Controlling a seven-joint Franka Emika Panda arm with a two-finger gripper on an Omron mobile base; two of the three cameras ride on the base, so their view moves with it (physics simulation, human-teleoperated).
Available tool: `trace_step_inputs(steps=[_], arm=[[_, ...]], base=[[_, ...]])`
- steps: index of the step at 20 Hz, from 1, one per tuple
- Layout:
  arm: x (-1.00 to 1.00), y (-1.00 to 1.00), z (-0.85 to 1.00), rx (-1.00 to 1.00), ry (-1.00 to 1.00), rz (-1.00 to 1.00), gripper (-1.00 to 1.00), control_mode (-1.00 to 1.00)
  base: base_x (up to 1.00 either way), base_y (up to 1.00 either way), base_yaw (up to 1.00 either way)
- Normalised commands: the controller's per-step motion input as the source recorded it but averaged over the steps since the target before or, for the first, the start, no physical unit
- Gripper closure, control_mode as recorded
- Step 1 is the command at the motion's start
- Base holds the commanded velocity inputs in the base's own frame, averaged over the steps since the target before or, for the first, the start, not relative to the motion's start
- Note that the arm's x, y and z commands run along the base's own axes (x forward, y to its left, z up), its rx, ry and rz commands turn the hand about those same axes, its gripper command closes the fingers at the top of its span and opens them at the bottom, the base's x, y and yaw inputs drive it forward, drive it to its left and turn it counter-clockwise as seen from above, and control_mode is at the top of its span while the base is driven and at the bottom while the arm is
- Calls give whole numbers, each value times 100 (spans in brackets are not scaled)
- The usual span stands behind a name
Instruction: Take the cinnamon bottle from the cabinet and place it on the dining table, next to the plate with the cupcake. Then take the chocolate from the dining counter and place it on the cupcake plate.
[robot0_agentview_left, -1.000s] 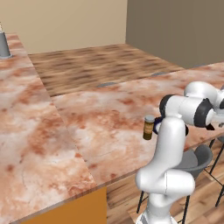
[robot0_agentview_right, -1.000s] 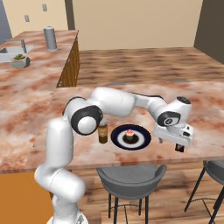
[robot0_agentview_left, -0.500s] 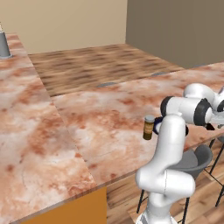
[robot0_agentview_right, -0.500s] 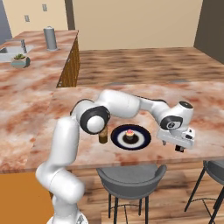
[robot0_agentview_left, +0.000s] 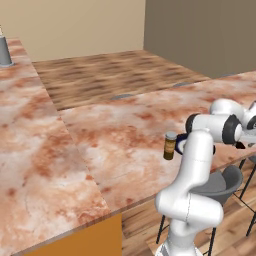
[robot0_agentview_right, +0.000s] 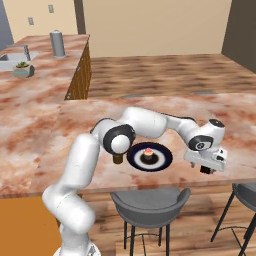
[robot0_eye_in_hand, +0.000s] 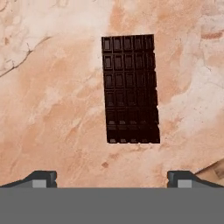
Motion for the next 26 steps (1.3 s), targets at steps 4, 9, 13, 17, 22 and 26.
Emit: trace_step_inputs(steps=[4,9,13,17,22,26], arm=[[21,-9,-38,0,0,0,-100,-100],[18,-8,-33,0,0,0,-100,-100],[23,-7,-21,0,-1,0,-100,-100],[27,-2,-30,0,-4,0,-100,-100],[48,2,-37,0,-7,0,-100,-100],[47,29,-60,0,-6,0,-100,-100]], base=[[0,0,0],[0,0,0],[0,0,0],[0,0,0],[0,0,0],[0,0,0]])
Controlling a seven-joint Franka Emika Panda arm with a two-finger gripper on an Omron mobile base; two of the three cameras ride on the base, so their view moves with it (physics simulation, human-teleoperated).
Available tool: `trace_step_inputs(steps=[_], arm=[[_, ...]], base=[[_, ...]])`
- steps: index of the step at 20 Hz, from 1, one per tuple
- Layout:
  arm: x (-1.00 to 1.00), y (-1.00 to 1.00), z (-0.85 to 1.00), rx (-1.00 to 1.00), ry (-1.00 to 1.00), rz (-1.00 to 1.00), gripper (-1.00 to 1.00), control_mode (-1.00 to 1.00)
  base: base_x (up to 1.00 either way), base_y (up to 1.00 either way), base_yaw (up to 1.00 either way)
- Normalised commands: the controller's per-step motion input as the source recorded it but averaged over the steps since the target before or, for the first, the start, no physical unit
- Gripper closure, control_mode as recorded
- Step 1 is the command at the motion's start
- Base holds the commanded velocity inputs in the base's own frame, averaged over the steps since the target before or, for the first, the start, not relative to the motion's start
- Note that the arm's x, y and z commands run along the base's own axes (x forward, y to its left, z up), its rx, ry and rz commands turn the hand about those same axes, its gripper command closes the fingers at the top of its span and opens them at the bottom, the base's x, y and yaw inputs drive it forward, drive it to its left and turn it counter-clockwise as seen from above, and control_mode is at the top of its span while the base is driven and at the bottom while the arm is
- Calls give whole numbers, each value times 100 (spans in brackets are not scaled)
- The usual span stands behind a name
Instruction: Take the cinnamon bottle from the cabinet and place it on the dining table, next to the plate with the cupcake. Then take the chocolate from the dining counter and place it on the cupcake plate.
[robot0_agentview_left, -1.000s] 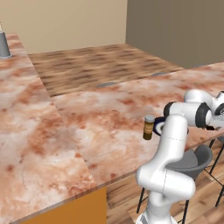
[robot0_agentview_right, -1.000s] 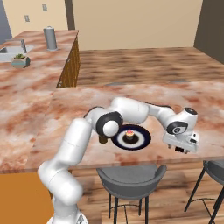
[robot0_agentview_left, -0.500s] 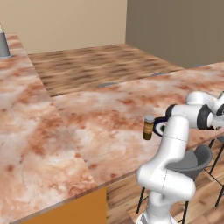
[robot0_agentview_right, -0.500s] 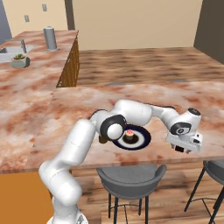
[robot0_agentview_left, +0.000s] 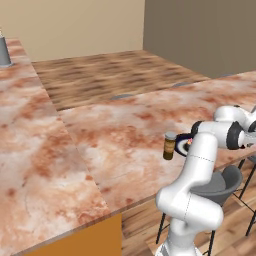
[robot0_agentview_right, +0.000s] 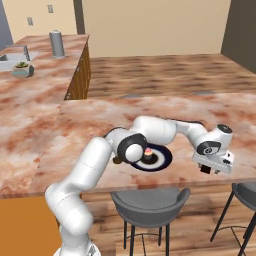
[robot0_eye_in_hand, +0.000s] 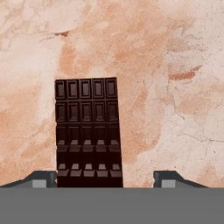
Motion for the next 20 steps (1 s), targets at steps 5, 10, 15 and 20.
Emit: trace_step_inputs(steps=[5,10,15,20], arm=[[22,55,-90,-1,0,0,100,-100],[5,72,-86,-3,-1,0,100,-100],[0,59,-76,-2,-1,0,100,-100],[1,68,-23,-3,2,0,100,-100]], base=[[0,0,0],[0,0,0],[0,0,0],[0,0,0]])
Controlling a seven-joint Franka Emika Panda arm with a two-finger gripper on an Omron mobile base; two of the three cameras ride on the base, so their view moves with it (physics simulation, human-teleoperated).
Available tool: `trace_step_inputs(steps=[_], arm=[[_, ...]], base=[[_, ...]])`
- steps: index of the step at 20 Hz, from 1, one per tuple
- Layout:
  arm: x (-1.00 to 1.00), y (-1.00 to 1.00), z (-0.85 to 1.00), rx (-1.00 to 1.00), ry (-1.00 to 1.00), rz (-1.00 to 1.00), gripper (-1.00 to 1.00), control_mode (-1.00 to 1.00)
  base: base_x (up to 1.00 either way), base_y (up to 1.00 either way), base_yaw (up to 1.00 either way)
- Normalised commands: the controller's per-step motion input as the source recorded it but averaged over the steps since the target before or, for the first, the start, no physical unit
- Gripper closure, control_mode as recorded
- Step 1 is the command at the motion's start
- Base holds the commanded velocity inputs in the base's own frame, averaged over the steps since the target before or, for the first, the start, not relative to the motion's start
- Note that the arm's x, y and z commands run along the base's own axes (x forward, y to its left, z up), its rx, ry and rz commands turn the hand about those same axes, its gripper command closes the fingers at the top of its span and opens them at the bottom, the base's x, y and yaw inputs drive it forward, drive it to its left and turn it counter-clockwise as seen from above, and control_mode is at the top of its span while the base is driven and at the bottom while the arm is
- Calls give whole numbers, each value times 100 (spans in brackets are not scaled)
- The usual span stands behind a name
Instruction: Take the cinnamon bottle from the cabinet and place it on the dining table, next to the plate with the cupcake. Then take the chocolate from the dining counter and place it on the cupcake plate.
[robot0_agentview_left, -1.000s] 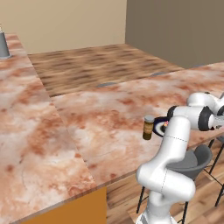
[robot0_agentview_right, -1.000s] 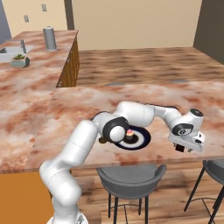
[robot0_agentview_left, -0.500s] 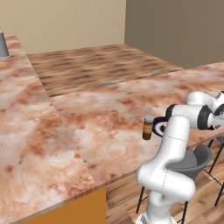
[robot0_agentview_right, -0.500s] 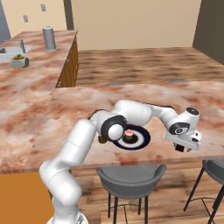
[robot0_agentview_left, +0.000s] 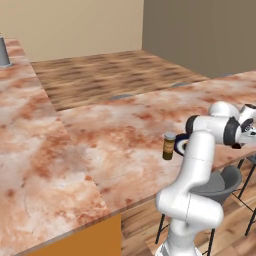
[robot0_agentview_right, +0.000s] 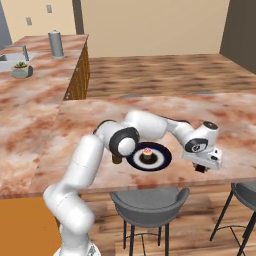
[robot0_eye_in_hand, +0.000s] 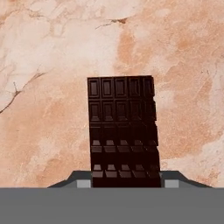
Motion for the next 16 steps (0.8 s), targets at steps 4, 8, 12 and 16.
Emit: trace_step_inputs(steps=[4,8,12,16], arm=[[2,31,32,0,5,2,100,-100],[0,45,89,2,0,6,100,-100],[11,91,18,1,11,14,100,-100],[2,100,-3,0,7,8,100,-100]], base=[[0,0,0],[0,0,0],[0,0,0],[0,0,0]])
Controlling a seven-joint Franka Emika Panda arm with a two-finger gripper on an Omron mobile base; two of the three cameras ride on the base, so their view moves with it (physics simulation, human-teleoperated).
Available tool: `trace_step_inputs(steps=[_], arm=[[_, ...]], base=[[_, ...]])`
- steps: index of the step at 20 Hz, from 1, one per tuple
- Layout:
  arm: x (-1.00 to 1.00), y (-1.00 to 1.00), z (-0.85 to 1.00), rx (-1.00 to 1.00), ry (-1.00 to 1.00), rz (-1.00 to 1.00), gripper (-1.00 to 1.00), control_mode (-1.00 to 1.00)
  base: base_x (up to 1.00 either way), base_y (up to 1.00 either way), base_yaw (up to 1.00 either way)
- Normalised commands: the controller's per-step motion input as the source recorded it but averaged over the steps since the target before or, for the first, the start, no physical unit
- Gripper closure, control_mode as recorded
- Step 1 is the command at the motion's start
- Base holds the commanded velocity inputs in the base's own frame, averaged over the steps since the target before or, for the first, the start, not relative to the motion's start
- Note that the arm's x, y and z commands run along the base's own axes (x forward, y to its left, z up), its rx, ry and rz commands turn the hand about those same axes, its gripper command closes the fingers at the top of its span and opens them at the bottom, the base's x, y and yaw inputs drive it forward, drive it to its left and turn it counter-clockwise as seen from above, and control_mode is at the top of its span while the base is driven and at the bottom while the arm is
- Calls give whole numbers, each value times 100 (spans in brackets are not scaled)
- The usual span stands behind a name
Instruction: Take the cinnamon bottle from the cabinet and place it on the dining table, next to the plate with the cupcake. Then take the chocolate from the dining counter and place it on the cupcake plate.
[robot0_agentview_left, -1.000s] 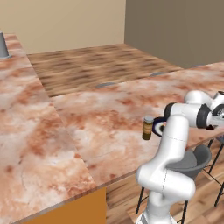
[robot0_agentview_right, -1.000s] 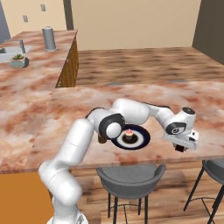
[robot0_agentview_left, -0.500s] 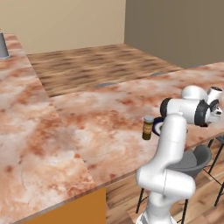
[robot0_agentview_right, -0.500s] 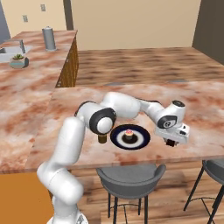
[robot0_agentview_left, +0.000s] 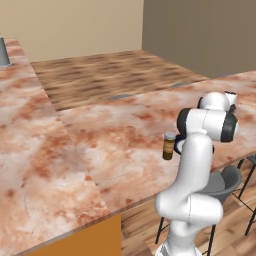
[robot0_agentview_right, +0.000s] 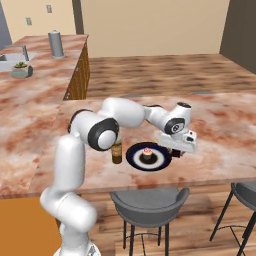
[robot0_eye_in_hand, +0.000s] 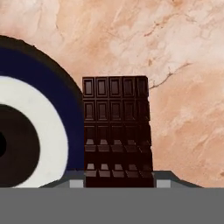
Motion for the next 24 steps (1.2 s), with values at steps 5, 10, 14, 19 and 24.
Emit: trace_step_inputs(steps=[5,10,14,19,24], arm=[[-7,62,0,0,0,0,100,-100],[-9,13,-23,0,1,0,100,-100],[0,13,-18,0,0,0,-100,-100],[0,6,9,0,0,-1,-100,-100],[0,0,54,4,1,-2,-100,-100]], base=[[0,0,0],[0,0,0],[0,0,0],[0,0,0],[0,0,0]])
